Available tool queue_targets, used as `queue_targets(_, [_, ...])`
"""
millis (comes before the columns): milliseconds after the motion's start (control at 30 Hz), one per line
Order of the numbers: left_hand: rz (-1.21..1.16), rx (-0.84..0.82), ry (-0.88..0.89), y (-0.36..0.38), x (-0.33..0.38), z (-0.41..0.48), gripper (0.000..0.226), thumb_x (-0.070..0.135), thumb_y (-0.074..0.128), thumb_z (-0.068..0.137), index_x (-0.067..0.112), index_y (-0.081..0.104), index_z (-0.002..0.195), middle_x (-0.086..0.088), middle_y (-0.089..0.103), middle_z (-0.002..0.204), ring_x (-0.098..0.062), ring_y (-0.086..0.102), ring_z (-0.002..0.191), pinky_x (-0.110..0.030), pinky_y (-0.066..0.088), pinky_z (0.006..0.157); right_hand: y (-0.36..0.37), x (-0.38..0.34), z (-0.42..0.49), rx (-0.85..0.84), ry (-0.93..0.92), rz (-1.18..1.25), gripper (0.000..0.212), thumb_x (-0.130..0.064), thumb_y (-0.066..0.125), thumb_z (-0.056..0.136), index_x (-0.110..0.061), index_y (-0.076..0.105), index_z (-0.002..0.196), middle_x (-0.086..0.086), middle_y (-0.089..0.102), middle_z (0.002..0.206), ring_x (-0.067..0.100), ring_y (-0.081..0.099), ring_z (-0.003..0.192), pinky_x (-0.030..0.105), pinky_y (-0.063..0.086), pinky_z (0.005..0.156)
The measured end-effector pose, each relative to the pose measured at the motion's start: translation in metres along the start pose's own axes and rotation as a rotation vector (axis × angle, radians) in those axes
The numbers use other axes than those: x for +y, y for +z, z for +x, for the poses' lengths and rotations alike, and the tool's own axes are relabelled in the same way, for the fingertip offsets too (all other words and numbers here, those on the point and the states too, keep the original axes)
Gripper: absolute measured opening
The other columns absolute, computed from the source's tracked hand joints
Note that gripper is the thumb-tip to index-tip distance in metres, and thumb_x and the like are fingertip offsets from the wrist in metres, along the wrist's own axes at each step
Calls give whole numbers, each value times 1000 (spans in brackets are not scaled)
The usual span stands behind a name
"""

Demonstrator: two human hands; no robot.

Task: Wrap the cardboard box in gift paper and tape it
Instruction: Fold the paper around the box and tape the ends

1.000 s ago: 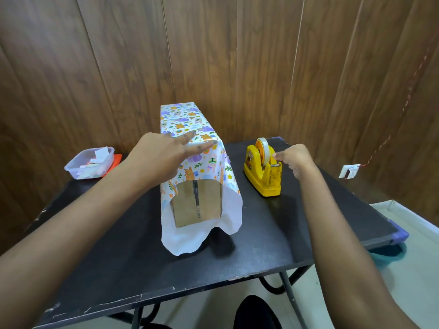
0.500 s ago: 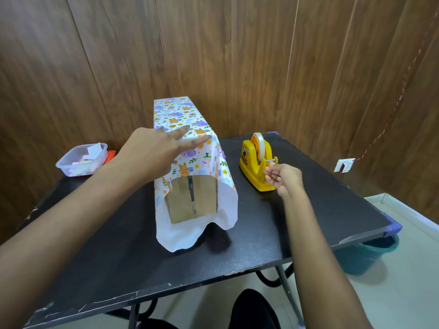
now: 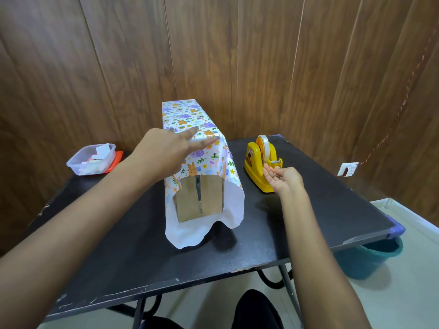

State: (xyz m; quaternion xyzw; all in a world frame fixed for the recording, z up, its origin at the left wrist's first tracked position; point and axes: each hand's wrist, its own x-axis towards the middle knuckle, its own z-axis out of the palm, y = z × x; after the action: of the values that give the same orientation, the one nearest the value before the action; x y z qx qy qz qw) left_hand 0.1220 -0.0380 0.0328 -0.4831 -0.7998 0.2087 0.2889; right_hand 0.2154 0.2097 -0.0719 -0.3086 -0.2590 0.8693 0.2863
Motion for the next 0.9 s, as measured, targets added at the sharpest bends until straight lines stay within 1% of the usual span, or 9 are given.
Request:
queue_targets(67, [-1,-3,-5,-1,0,-1,89,10,40,89,54,-25,132,6,17,156,-20,63,96,-23,21,43,0,1,-17,-45,11,29,18,10,35,94,5,52,96,20,57,105,28,64,101,38,54,78])
queue_targets(133, [7,1,-7,-2,0,0,88,12,40,90,54,-23,134,6,19,156,-20,64,92,-24,21,42,5,0,-44,-130,-65,-33,12,4,43,95,2,54,91,17,59,93,19,68,76,28,58,60])
queue_targets(200, [12,4,-9,-3,0,-1,86,11,40,90,53,-18,138,5,20,156,-21,63,92,-24,21,43,16,2,-80,-286,-209,-201,15,-4,51,94,-4,56,81,9,61,72,11,64,51,21,52,46])
queue_targets(300, [15,9,-9,-4,0,-1,84,13,42,91,53,-14,140,3,23,154,-22,64,91,-25,20,43,34,15,-132,-515,-332,-426,12,-9,54,93,-5,56,82,4,60,60,10,57,47,20,46,44])
queue_targets(400, [9,17,-18,-1,-1,-1,82,16,44,92,53,-12,140,3,26,153,-23,64,90,-25,20,43,48,45,-150,-590,-347,-594,17,-6,53,94,-3,54,77,8,57,61,11,56,42,20,45,41])
queue_targets(500, [-15,20,-26,0,0,-1,82,15,45,92,53,-9,141,2,26,153,-24,63,92,-25,20,43,58,83,-141,-528,-341,-740,24,-7,52,95,-8,50,72,9,54,62,11,55,40,21,46,40])
queue_targets(600, [-13,13,-35,2,1,0,83,16,45,93,53,-12,140,1,21,155,-24,62,96,-24,21,43,62,114,-120,-338,-432,-829,28,-9,47,96,-13,46,69,6,54,63,13,54,42,26,47,45])
queue_targets(767, [-8,19,-24,3,2,1,84,15,43,94,52,-17,140,0,18,156,-26,62,98,-25,22,43,64,132,-98,-135,-585,-768,24,-15,48,96,-13,50,72,3,58,65,9,53,47,26,47,47])
queue_targets(900, [-5,29,-19,5,2,0,83,15,42,94,52,-18,139,0,17,157,-27,62,100,-25,21,43,69,137,-90,-87,-543,-721,25,-18,48,95,-17,52,70,-2,56,60,14,54,53,38,53,59])
